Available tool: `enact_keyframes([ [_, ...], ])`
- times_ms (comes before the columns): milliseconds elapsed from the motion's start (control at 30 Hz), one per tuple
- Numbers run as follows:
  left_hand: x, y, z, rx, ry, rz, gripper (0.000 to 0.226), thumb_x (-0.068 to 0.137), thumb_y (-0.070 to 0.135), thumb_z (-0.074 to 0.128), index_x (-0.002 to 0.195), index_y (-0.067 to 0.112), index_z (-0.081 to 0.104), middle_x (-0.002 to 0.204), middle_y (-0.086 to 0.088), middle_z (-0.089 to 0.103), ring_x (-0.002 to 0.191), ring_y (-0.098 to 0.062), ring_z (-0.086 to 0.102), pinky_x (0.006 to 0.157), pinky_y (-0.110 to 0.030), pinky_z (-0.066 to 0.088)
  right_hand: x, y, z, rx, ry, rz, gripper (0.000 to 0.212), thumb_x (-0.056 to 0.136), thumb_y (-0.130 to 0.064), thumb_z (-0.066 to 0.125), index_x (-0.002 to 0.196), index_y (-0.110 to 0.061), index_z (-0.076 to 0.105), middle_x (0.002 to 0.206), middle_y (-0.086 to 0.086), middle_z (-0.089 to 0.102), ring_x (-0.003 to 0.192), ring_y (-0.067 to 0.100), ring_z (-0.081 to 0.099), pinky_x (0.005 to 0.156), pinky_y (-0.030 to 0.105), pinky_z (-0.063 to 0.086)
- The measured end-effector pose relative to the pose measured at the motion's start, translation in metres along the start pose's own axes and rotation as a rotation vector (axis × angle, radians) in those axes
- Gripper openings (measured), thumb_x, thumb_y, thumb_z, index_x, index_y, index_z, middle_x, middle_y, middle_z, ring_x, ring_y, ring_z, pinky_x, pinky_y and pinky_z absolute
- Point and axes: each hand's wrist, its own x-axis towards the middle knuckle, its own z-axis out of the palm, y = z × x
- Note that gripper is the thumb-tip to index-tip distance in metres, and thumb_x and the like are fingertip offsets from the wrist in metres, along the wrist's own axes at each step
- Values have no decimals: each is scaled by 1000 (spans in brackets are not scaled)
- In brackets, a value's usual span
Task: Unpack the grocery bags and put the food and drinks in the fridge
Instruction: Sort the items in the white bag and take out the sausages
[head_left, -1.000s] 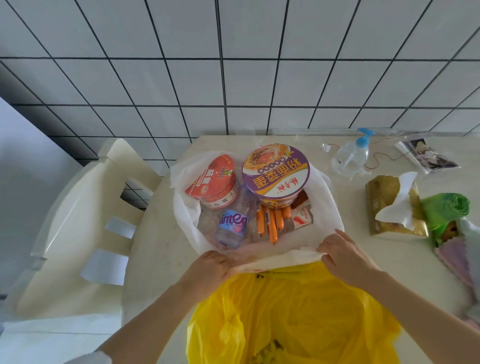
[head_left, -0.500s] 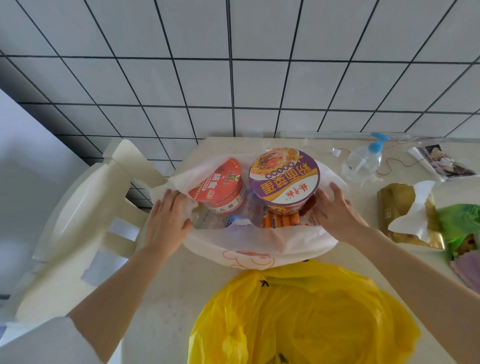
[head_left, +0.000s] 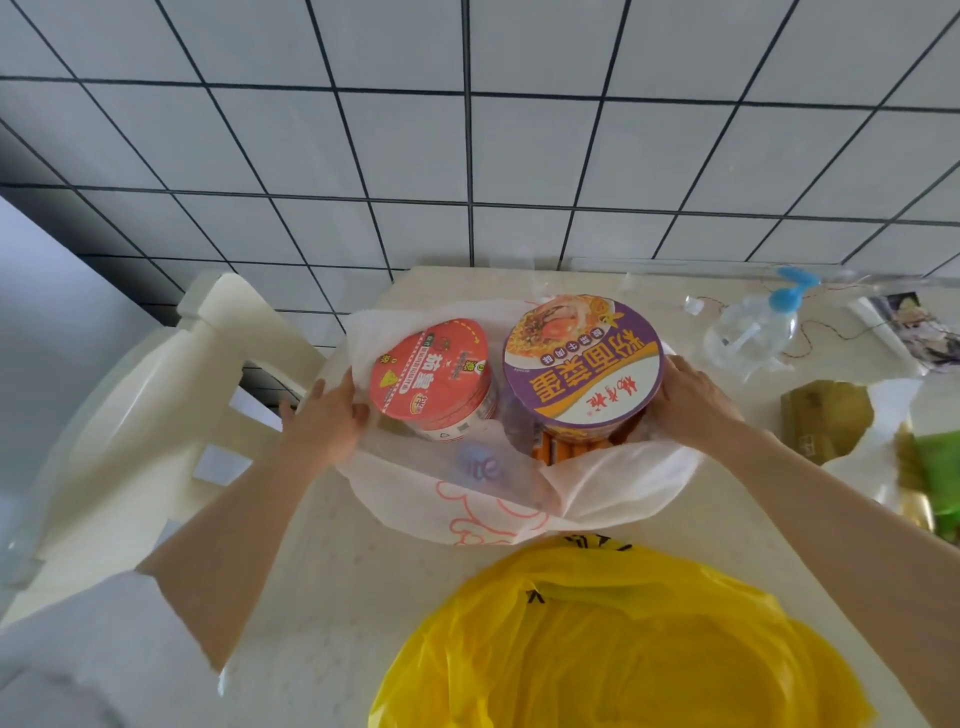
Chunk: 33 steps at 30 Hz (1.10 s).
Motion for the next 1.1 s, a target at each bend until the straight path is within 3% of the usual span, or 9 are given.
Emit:
enact_keyframes([
  [167, -3, -15, -1, 84, -225, -54, 44, 103, 21, 20, 145, 12, 33, 147, -9, 38, 143, -29, 24, 108, -68, 20, 10, 4, -4, 200, 26, 102, 40, 103, -30, 28, 135, -25, 52, 135, 13, 52, 122, 31, 47, 97, 37, 37],
  [267, -13, -15, -3, 62, -211, -59, 47, 102, 18, 23, 149, 19, 30, 147, -4, 40, 144, -25, 25, 112, -61, 18, 2, 9, -2, 300, 66, 140, 35, 101, -29, 37, 127, -27, 60, 129, 10, 58, 116, 30, 52, 94, 36, 38],
  [400, -34, -15, -5, 119, 14, -15, 35, 94, 17, 38, 128, 14, 47, 116, -11, 61, 112, -32, 55, 92, -43, 39, -26, 7, -8, 367, 171, 128, 33, 97, -14, 48, 127, -22, 59, 135, 10, 55, 120, 30, 51, 99, 39, 40],
  [467, -44, -10, -9, 67, 162, -11, 38, 88, 15, 48, 126, 12, 49, 117, -12, 60, 107, -35, 57, 81, -40, 44, -39, 3, -12, 376, 217, 122, 39, 95, -9, 49, 132, -17, 55, 137, 12, 53, 120, 33, 52, 102, 46, 42],
  [567, -58, 7, -19, -18, 348, 11, 46, 84, 12, 56, 130, 10, 51, 124, -14, 57, 110, -38, 54, 84, -45, 45, -54, -13, -20, 379, 286, 37, 40, 93, -8, 50, 133, -12, 53, 140, 11, 50, 123, 33, 50, 104, 50, 41],
  [733, -76, 39, -32, -191, 569, 177, 28, 84, 9, 58, 111, 6, 58, 110, -13, 60, 101, -36, 53, 82, -46, 44, -67, -39, -30, 443, 312, 10, 35, 98, -21, 43, 130, -15, 55, 132, 8, 56, 119, 26, 52, 99, 46, 45],
  [867, -82, 60, -33, -456, 470, 112, 21, 90, 17, 58, 109, 8, 57, 110, -8, 56, 93, -28, 55, 79, -39, 44, -68, -55, -36, 620, 262, 80, 35, 100, -21, 35, 124, -10, 59, 115, 4, 61, 98, 16, 54, 67, 16, 42],
  [933, -80, 68, -32, -615, 383, -27, 28, 91, 20, 59, 115, 6, 55, 115, -9, 53, 93, -23, 53, 78, -32, 39, -64, -60, -35, 708, 211, 138, 36, 100, -27, 35, 124, -9, 57, 111, 5, 63, 92, 15, 55, 60, 16, 40],
  [1100, -70, 80, -30, -939, 263, -317, 54, 86, 25, 67, 126, -1, 41, 126, -19, 52, 111, -35, 55, 84, -34, 42, -53, -66, -26, 855, 27, 252, 47, 93, -52, 47, 125, -18, 51, 111, -1, 66, 95, 15, 63, 63, 21, 47],
])
